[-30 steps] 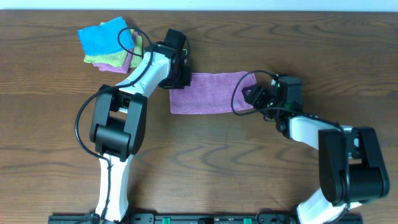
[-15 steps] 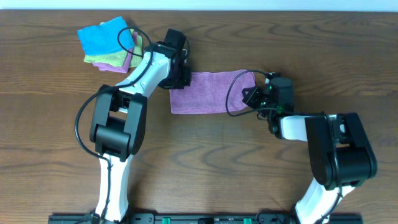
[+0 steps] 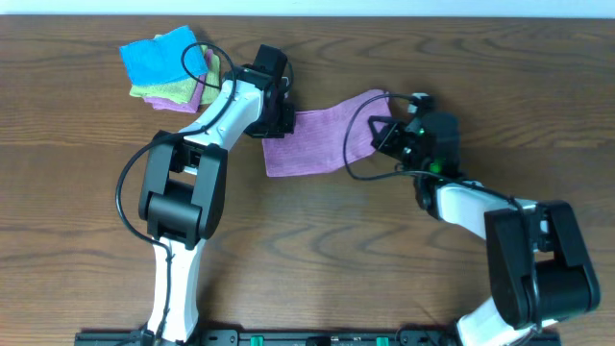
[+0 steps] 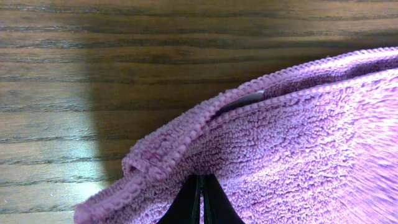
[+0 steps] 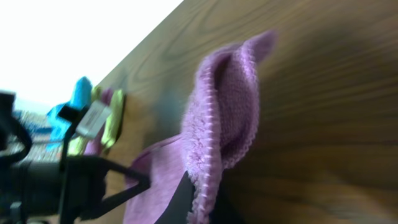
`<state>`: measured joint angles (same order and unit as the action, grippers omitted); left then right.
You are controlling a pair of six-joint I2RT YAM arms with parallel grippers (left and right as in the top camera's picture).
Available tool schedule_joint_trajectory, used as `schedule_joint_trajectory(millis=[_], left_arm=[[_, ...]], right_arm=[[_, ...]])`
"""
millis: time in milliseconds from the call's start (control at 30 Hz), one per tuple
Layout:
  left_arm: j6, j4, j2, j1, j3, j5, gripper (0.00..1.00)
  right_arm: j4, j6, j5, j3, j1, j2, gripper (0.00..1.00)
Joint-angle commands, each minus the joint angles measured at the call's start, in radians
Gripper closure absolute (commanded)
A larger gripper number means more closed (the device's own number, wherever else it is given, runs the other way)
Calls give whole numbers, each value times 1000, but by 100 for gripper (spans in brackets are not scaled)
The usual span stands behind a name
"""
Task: Fold the cloth
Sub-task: 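Fold the right end over toward the left gripper with the right gripper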
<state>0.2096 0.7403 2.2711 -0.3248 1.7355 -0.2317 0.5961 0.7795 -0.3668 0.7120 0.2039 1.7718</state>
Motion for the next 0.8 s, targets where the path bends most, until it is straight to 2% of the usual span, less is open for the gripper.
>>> schedule_joint_trajectory(millis=[0,267,500,767], left_arm=[[8,8,14,-2,-12,10,94],[16,8,14,-2,-12,10,95],[16,8,14,-1,-12,10,95],[27,12,10,-1,-12,9,94]], right_arm=[[-1,-10,-11,25,53,-11,99],[-11,-11,46,103,153,-10,99],[-110,-66,53,180,203,9,99],[-145,-81,34,254,237,99,99]])
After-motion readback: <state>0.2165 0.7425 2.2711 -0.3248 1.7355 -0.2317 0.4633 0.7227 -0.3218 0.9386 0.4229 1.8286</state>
